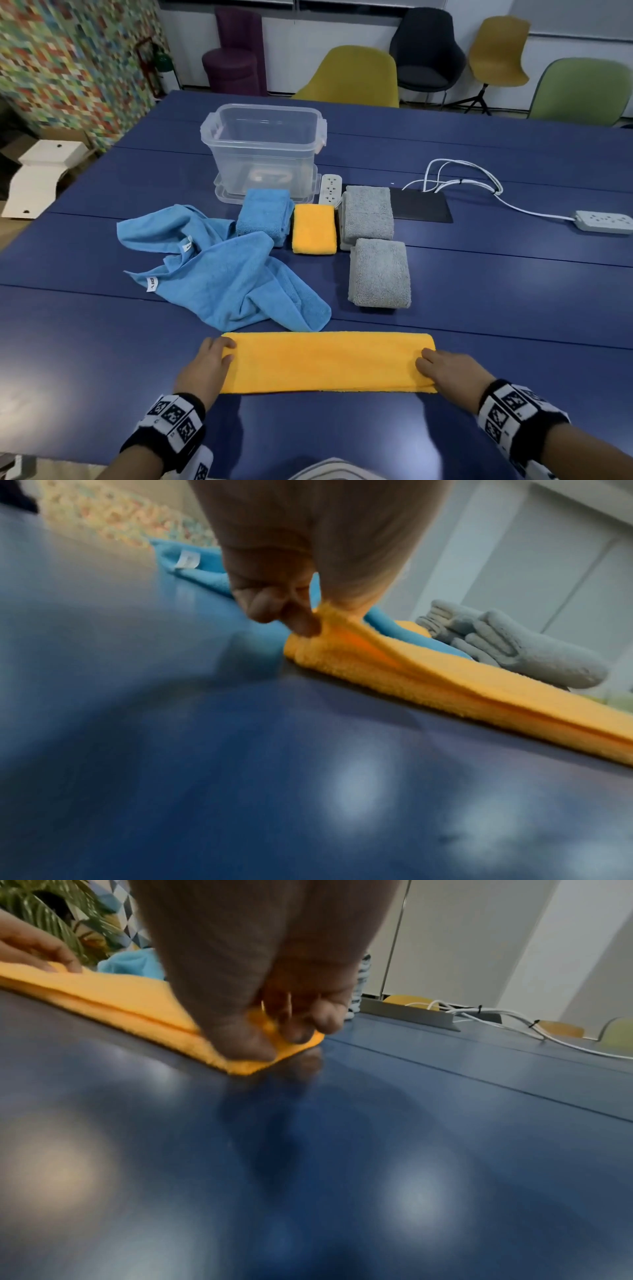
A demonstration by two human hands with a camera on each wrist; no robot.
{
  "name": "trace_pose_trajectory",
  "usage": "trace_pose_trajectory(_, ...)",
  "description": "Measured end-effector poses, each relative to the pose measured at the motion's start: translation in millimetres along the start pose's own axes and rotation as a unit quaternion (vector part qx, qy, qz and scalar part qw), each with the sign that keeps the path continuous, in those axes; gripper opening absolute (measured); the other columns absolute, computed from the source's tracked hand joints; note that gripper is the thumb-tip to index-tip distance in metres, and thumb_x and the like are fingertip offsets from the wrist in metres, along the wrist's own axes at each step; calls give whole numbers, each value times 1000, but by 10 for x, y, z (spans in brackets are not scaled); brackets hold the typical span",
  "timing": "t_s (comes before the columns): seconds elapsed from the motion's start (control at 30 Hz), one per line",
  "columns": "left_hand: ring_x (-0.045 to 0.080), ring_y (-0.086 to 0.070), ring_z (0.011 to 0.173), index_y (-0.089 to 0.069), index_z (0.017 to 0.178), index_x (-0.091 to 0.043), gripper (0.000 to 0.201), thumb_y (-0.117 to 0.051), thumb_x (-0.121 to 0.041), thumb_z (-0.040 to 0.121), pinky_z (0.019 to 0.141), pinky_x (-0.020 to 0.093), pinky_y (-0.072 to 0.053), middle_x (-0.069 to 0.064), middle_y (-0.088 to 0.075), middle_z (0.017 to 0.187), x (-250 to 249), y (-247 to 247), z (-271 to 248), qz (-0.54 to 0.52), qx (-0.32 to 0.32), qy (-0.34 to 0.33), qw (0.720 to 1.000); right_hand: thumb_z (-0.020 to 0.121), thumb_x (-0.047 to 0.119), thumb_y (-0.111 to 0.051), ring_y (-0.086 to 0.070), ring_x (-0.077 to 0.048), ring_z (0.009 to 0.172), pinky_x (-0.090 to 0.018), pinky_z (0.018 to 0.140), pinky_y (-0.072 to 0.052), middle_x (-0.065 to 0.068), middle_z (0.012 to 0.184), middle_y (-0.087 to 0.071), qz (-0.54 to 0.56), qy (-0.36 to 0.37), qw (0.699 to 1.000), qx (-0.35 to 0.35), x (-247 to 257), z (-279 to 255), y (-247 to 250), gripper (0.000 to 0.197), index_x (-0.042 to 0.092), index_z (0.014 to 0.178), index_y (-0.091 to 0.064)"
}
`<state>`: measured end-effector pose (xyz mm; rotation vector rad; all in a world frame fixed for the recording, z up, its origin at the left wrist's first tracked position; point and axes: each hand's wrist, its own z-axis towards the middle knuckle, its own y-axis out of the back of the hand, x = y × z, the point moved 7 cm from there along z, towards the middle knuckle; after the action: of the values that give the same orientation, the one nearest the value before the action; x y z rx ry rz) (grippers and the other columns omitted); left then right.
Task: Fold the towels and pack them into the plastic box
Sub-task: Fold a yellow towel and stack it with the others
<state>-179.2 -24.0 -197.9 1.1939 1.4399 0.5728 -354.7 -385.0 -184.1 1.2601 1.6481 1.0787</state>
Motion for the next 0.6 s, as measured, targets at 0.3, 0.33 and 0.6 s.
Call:
trace_pose_trajectory(0.3, 27, -49, 123, -53, 128, -17, 48, -35, -27, 84, 93, 45, -50, 8, -51, 134, -1297, -321, -185, 112, -26, -290, 950, 96, 44, -17, -65, -14, 101, -21, 79, -54, 3, 117, -66, 83, -35, 989, -118, 691, 621, 324, 56, 17, 114, -64)
trace_pose_trajectory(0.33, 27, -26, 140, -32, 144, -19, 59, -17, -38, 90, 111, 46, -31, 7, -31, 150, -1309, -564, -184, 169, 21, -287, 943, 98, 46, -7, -60, -16, 114, -23, 88, -51, 0, 131, -56, 84, -47, 991, -94, 817, 732, 209, 64, 14, 125, -55)
trace_pose_trajectory(0.6, 26, -22, 138, 0, 149, -20, 62, -8, -53, 97, 111, 39, -3, 6, -41, 145, -634, -667, 35, 271, 104, -291, 912, 95, 59, -12, 10, -22, 145, -34, 112, -5, -6, 157, 10, 59, -37, 994, -86, 433, 558, -219, 71, 13, 149, -5)
